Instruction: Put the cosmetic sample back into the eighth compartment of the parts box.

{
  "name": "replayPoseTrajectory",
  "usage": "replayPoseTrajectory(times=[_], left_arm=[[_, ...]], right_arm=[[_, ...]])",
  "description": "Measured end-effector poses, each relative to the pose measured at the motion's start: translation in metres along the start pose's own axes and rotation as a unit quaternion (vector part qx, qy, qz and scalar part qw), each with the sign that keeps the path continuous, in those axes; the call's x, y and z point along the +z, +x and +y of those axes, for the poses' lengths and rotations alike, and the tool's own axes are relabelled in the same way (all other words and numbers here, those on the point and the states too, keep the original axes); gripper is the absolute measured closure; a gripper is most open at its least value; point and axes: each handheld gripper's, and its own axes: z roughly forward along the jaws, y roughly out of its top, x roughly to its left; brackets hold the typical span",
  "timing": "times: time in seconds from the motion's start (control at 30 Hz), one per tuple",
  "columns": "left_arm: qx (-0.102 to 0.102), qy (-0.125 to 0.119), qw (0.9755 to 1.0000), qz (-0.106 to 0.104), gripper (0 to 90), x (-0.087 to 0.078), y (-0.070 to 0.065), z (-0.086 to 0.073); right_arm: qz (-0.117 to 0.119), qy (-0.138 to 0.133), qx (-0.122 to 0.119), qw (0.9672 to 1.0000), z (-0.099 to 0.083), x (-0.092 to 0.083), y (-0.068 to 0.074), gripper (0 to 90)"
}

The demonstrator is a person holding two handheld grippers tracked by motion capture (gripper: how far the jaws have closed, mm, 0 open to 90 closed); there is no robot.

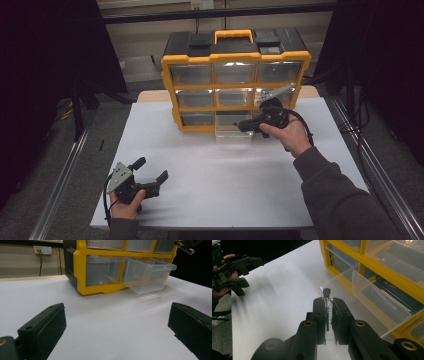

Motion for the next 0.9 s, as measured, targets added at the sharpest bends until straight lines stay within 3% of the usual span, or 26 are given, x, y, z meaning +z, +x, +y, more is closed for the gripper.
replayPoseTrajectory(times=[0.9], left_arm=[[-0.005, -0.002, 1.0000, -0.003, 1.7, 0.001, 0.000, 0.000]], right_arm=[[-0.022, -0.001, 0.005, 0.9997, 0.005, 0.006, -0.015, 81.2]])
